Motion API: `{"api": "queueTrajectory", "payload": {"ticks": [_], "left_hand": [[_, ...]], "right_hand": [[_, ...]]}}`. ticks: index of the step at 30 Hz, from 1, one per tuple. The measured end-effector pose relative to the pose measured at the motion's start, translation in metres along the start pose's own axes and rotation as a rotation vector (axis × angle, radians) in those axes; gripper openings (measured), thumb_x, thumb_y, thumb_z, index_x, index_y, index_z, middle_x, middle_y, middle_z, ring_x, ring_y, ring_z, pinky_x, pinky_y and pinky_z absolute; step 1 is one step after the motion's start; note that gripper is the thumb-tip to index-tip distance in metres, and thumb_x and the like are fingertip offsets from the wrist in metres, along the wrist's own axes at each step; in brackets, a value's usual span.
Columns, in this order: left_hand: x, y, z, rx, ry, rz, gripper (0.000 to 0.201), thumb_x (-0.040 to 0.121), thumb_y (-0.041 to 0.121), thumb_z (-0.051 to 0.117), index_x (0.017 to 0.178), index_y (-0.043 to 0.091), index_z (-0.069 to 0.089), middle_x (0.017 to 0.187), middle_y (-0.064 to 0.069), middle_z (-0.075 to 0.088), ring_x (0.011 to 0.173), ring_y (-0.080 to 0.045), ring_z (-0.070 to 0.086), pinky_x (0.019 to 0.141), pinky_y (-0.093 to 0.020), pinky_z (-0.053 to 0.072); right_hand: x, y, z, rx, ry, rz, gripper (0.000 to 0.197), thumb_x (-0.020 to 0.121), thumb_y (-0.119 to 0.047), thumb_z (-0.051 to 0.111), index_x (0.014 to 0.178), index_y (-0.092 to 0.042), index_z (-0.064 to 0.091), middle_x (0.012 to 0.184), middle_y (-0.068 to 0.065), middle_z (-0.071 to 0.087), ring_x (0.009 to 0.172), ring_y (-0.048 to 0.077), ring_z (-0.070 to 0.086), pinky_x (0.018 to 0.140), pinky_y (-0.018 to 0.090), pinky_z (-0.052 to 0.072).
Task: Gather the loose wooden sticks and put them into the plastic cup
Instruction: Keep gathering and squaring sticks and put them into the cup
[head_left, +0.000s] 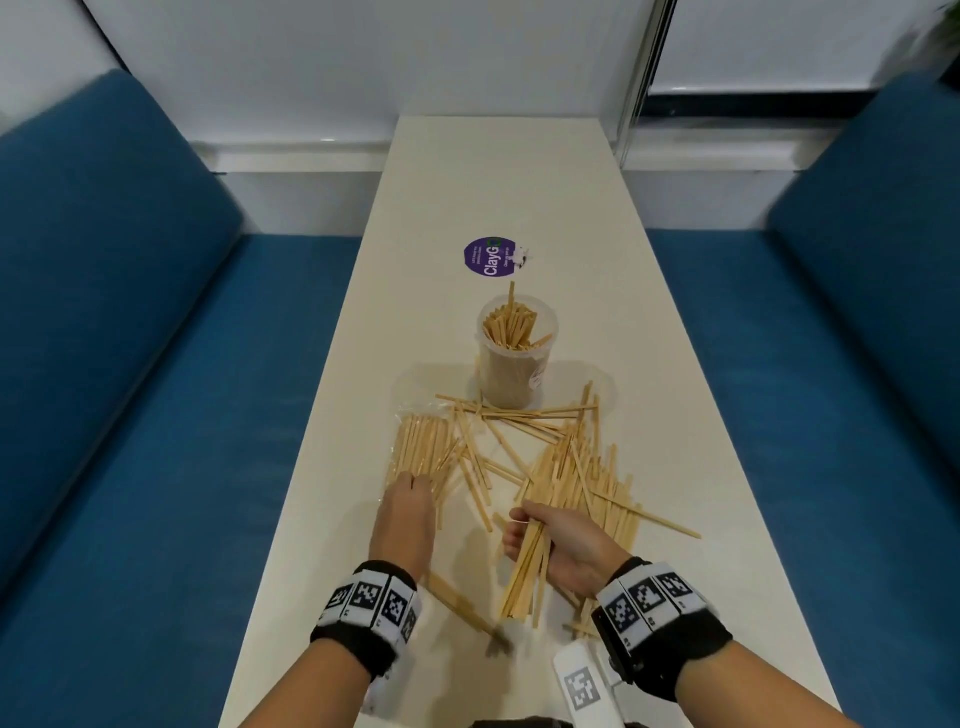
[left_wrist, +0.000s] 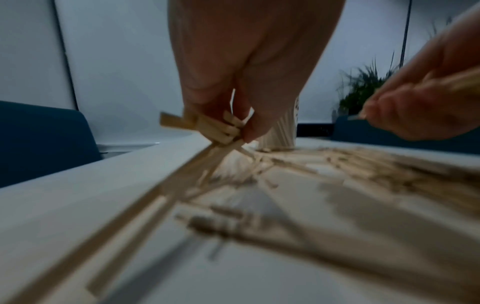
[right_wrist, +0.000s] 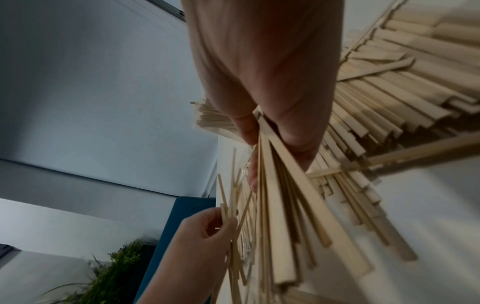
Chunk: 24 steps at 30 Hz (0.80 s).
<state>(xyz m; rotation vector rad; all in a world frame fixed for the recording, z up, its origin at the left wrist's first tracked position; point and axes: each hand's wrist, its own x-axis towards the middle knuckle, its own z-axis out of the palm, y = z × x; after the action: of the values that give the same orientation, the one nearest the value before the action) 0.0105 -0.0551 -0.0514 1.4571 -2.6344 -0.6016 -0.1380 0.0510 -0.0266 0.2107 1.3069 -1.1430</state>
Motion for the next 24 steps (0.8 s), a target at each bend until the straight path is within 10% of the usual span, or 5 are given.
{"api": "queueTrajectory", "payload": {"ticks": [7,11,14,19,24], "left_hand": [[-0.017,0.036,-0.023,-0.483,-0.161,-0.023,0.018,0.095,0.017,0.048,0.083,0.013,0.061,0.073,0.003,0.057,0.064,-0.007,0.049,0.056,-0.014,0.036],[-0.027,0.052,-0.022,-0.559,-0.271,0.016,0.019,0.094,0.021,0.049,0.087,0.013,0.065,0.070,0.005,0.058,0.063,-0.007,0.051,0.057,-0.018,0.038],[-0.029,0.062,-0.019,-0.464,-0.226,0.071,0.021,0.093,0.017,0.048,0.086,0.004,0.064,0.076,-0.004,0.053,0.068,-0.014,0.048,0.062,-0.027,0.041],[-0.037,0.076,-0.020,-0.461,-0.156,0.147,0.018,0.094,0.014,0.051,0.107,0.006,0.061,0.098,-0.002,0.035,0.081,-0.007,0.047,0.070,-0.005,0.036],[-0.042,0.082,-0.027,-0.556,-0.062,0.192,0.043,0.092,0.014,0.055,0.133,0.021,0.047,0.103,-0.001,0.036,0.084,-0.007,0.047,0.075,-0.003,0.040]], "right_hand": [[0.001,0.003,0.007,0.089,-0.073,-0.071,0.037,0.095,-0.035,0.047,0.090,0.001,0.055,0.073,0.016,0.060,0.069,0.026,0.060,0.074,0.037,0.054],[0.005,0.002,0.007,-0.042,-0.099,-0.139,0.085,0.072,-0.060,0.070,0.133,-0.006,0.044,0.134,0.017,0.054,0.125,0.026,0.051,0.112,0.049,0.032],[0.014,0.006,0.001,-0.086,-0.076,-0.163,0.120,0.050,-0.047,0.091,0.142,0.001,0.030,0.142,0.018,0.045,0.133,0.026,0.042,0.112,0.048,0.032],[0.000,-0.001,0.008,-0.005,0.027,-0.197,0.078,0.083,-0.014,0.070,0.142,0.008,0.023,0.127,0.024,0.054,0.091,0.026,0.067,0.058,0.030,0.056],[-0.005,-0.008,0.016,-0.149,0.135,-0.351,0.060,0.094,-0.028,0.056,0.139,0.002,0.030,0.129,0.019,0.053,0.110,0.027,0.058,0.085,0.038,0.053]]}}
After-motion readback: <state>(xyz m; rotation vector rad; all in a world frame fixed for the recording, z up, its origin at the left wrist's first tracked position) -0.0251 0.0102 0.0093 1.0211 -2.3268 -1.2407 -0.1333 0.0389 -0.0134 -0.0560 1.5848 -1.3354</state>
